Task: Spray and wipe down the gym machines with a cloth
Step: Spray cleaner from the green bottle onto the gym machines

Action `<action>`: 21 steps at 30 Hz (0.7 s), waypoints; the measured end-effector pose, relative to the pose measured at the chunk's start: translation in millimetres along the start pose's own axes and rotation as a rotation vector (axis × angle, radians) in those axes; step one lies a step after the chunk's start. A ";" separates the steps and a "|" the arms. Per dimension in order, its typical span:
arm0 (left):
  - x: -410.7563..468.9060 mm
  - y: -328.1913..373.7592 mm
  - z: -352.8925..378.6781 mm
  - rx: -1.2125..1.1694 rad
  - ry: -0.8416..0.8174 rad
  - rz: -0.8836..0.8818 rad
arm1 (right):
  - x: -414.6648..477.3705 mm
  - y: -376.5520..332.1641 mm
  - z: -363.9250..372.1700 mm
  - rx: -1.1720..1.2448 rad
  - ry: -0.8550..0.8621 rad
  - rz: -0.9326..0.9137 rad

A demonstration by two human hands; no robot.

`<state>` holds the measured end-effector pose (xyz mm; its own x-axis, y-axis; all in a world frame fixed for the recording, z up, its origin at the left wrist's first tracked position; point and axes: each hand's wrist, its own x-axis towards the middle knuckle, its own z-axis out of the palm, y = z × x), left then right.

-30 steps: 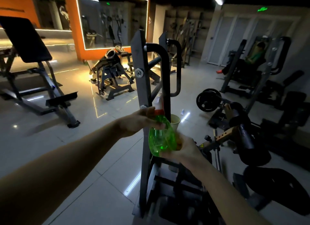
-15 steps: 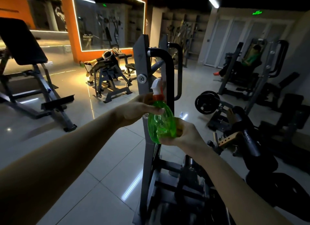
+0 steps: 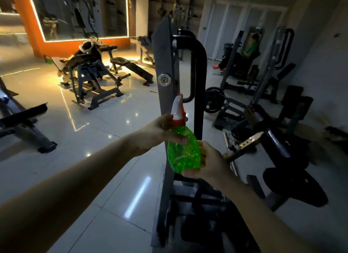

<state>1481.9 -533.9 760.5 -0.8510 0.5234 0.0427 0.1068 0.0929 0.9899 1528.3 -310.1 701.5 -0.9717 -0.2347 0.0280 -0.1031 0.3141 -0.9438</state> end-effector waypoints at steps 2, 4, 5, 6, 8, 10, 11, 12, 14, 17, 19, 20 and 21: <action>-6.9 -7.2 -13.5 -0.011 -0.055 -0.005 | -6.1 -1.6 26.6 0.079 0.072 0.035; -15.0 -12.1 -27.9 0.008 -0.148 -0.026 | -17.3 -5.7 56.2 0.169 0.156 0.079; -19.1 -14.7 -35.0 0.015 -0.189 -0.042 | -25.0 -8.1 70.6 0.191 0.175 0.085; -23.4 -17.2 -41.1 0.013 -0.229 -0.058 | -33.3 -10.6 85.0 0.201 0.191 0.088; -34.6 -22.2 -49.3 -0.002 -0.299 -0.079 | -49.4 -16.1 112.7 0.220 0.228 0.111; -46.5 -28.8 -53.8 -0.011 -0.356 -0.083 | -62.0 -18.1 137.1 0.240 0.295 0.131; -52.3 -31.5 -55.7 -0.021 -0.379 -0.093 | -68.9 -20.0 148.0 0.250 0.326 0.141; -58.8 -34.9 -58.1 -0.036 -0.401 -0.104 | -74.9 -20.5 157.7 0.261 0.341 0.153; -72.0 -44.0 -65.3 -0.062 -0.453 -0.112 | -86.6 -24.1 176.1 0.276 0.365 0.180; -97.2 -63.3 -81.6 -0.049 -0.519 -0.137 | -98.4 -25.6 208.4 0.308 0.415 0.193; -117.1 -78.8 -93.9 -0.008 -0.562 -0.154 | -102.6 -29.5 233.2 0.306 0.457 0.192; -128.1 -85.9 -100.7 0.009 -0.582 -0.161 | -104.3 -30.7 246.5 0.302 0.472 0.186; -139.0 -92.9 -108.2 0.017 -0.598 -0.166 | -105.9 -33.3 260.7 0.302 0.490 0.179</action>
<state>1534.6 -707.0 677.2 -0.4221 0.8844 -0.1992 0.0098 0.2242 0.9745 1690.1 -535.6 644.1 -0.9607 0.2711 -0.0597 0.0668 0.0171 -0.9976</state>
